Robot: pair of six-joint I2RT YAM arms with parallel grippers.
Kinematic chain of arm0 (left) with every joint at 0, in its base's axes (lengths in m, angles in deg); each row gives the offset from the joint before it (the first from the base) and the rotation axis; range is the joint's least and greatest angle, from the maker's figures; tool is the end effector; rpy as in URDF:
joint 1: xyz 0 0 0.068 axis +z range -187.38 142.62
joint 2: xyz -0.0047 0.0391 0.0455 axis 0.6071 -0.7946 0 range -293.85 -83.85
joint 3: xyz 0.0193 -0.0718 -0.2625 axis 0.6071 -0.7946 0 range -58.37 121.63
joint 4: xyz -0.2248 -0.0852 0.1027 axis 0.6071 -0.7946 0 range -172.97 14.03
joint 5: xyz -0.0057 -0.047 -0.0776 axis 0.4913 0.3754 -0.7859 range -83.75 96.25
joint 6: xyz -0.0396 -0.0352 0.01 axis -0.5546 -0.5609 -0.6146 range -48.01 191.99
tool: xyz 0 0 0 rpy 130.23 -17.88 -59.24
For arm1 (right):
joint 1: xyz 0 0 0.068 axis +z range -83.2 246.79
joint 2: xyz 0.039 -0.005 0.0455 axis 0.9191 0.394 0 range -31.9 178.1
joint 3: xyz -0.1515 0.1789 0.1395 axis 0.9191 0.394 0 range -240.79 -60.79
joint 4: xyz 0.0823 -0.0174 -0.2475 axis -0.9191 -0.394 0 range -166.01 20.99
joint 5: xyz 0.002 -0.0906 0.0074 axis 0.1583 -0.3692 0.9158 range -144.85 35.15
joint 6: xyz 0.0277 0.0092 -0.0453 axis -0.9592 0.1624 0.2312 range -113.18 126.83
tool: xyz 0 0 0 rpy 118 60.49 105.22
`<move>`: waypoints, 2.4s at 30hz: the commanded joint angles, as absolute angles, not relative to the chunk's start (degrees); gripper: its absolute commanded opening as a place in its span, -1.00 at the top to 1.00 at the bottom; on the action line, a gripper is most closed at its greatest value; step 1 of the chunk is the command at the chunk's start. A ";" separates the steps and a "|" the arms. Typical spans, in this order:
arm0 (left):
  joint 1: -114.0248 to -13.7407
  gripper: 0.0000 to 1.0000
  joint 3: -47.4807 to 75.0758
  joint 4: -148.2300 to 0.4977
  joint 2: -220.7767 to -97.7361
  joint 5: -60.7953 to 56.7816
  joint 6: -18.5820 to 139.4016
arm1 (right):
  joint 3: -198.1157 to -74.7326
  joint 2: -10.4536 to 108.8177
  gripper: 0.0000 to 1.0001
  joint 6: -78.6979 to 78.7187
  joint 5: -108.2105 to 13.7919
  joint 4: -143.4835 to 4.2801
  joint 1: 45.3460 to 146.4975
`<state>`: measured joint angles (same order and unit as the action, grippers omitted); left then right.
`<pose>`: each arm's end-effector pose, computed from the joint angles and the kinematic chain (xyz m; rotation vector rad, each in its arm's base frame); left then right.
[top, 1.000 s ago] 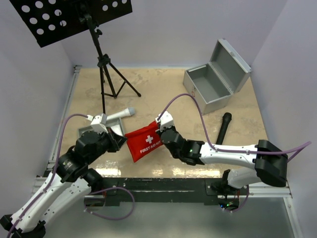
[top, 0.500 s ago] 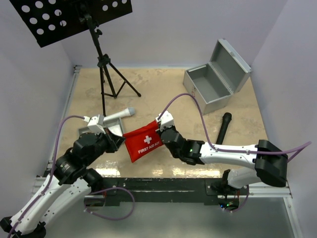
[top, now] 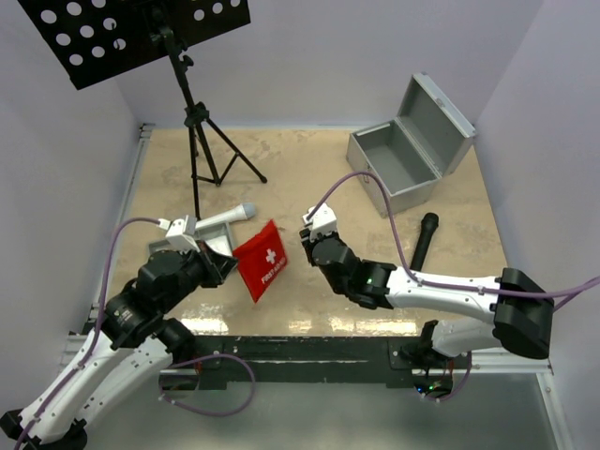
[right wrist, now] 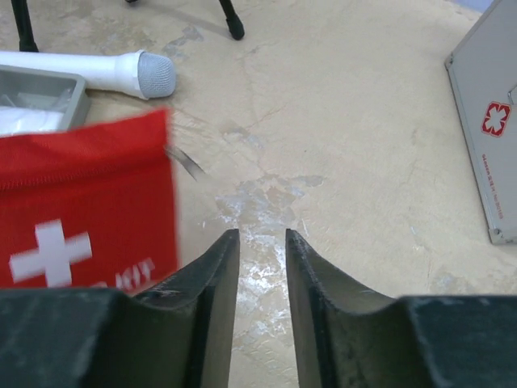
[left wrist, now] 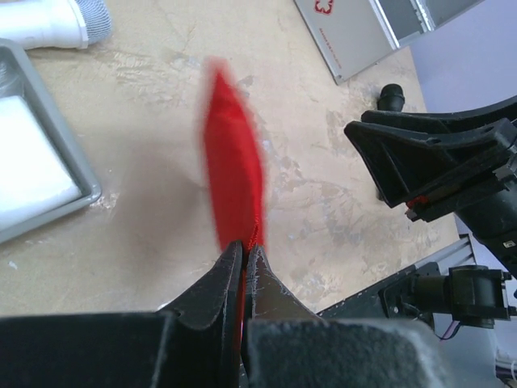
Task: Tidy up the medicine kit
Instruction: Zip the medicine pouch, then move the medicine box to the center of the board.
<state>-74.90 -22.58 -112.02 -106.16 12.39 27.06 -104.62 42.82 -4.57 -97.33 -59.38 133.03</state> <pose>0.0824 -0.0585 0.2872 -0.2064 2.0481 -0.8219 0.1367 0.2510 0.2576 -0.4009 1.8034 0.2246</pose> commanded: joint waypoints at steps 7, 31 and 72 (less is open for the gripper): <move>-74.74 1.00 -22.34 -99.88 -109.77 7.40 27.52 | -107.46 39.38 0.09 -4.86 -95.79 -58.89 132.36; -74.65 1.00 -22.86 -85.64 -113.65 -3.06 31.20 | -148.84 69.41 -0.08 2.41 -78.93 -72.16 90.88; -74.65 1.00 -20.40 -91.79 -110.04 -0.69 35.69 | -138.76 73.58 1.00 19.91 -79.02 -62.51 96.84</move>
<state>-74.90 -22.86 -93.38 -111.18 -0.79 34.17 -142.26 80.59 13.11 -79.28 -67.51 91.33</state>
